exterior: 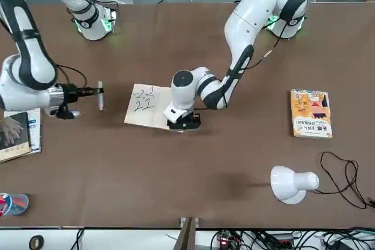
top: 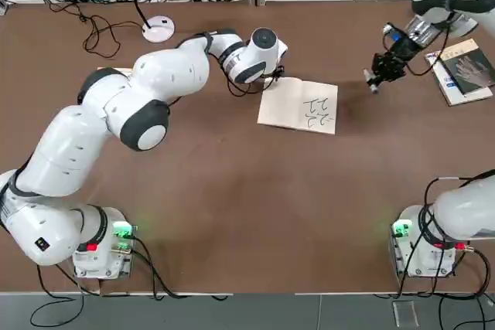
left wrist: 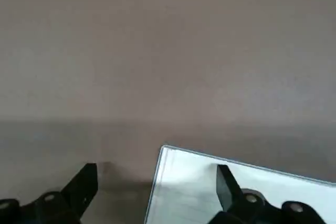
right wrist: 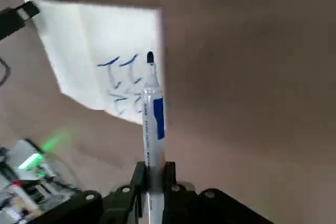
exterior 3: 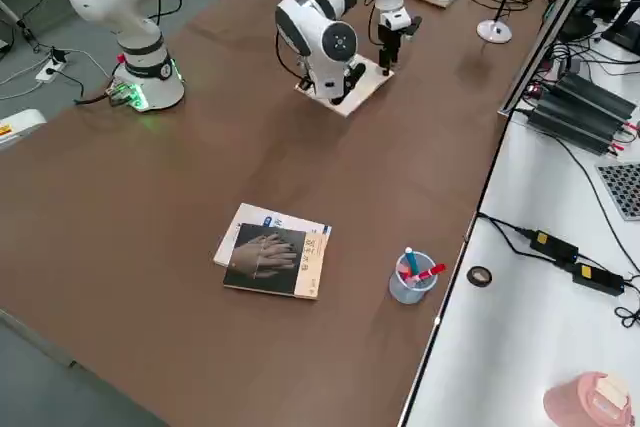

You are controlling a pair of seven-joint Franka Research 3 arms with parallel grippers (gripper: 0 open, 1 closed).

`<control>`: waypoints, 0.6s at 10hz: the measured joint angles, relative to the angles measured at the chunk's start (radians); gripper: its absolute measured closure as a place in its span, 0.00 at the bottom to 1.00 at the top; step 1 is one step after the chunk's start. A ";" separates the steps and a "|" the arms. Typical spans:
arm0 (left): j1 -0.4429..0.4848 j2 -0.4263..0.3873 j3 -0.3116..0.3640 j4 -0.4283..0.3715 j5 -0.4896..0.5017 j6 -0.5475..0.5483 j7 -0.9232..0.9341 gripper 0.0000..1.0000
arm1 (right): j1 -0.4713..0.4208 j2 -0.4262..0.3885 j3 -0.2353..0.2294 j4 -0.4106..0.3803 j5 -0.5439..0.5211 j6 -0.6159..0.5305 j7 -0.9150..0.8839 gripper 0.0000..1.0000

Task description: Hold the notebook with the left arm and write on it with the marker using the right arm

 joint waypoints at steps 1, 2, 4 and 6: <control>0.000 -0.002 0.000 0.004 0.000 -0.001 0.001 0.00 | -0.029 0.003 -0.001 0.002 -0.050 0.031 -0.043 0.83; 0.000 -0.006 0.000 0.006 0.000 -0.003 0.003 0.00 | -0.050 0.009 -0.002 0.002 -0.090 0.069 -0.088 0.83; 0.001 -0.018 0.000 0.009 0.000 -0.005 0.008 0.00 | -0.075 0.033 -0.002 0.001 -0.131 0.144 -0.166 0.83; 0.002 -0.035 0.000 0.010 0.000 -0.035 0.018 0.00 | -0.083 0.060 -0.003 0.002 -0.184 0.209 -0.206 0.83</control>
